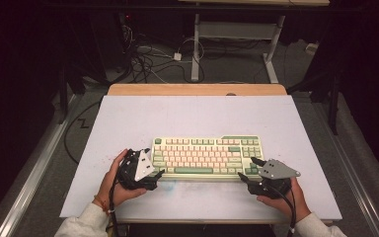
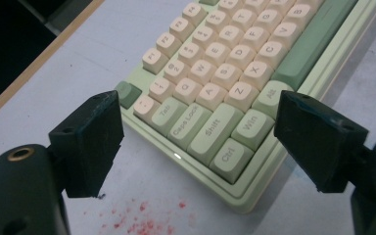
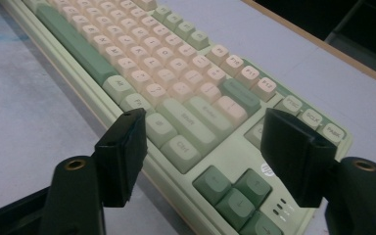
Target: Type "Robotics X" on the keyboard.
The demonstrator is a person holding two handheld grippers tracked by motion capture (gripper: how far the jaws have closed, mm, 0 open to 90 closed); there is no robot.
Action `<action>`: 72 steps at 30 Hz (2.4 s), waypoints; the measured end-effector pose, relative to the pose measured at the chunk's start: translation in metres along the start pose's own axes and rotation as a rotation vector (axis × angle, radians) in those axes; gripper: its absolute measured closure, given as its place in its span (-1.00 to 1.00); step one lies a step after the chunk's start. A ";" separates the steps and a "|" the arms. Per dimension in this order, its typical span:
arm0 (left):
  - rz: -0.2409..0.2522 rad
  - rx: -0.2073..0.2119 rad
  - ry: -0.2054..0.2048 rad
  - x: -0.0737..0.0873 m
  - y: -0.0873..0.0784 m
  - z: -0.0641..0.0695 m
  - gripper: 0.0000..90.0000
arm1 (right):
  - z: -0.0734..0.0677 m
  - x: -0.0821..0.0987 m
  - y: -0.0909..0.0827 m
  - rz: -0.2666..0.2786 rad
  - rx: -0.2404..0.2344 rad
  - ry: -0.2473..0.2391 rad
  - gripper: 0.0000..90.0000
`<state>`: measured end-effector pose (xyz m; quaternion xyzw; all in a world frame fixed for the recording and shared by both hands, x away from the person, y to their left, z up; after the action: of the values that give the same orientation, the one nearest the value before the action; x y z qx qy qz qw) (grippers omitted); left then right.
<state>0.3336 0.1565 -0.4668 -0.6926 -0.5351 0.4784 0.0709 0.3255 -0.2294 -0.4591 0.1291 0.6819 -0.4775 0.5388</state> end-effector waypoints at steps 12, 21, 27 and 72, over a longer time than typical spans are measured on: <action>-0.038 0.012 -0.023 0.017 -0.005 0.010 -0.61 | 0.002 -0.017 0.007 -0.036 -0.053 0.000 0.76; -0.059 0.027 -0.037 0.026 -0.009 0.014 -0.61 | -0.001 -0.031 0.027 -0.088 -0.092 -0.004 1.00; -0.067 0.033 -0.039 0.028 -0.009 0.016 -0.61 | -0.008 -0.043 0.044 -0.104 -0.114 -0.018 1.00; -0.085 0.060 -0.031 0.029 -0.006 0.018 -0.61 | -0.025 -0.063 0.108 -0.209 -0.092 -0.039 1.00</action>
<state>0.3155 0.1745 -0.4898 -0.6593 -0.5506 0.5014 0.1037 0.4091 -0.1336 -0.4612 0.0234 0.7023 -0.5017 0.5045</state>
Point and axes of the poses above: each handheld gripper's, and its own axes: y roughly forward along the jaws, x roughly out of its underside, z roughly to its right, the point moved 2 cm from there along y, roughly forward along the jaws, and after that the axes turned 15 degrees about y, right-handed, at the moved point
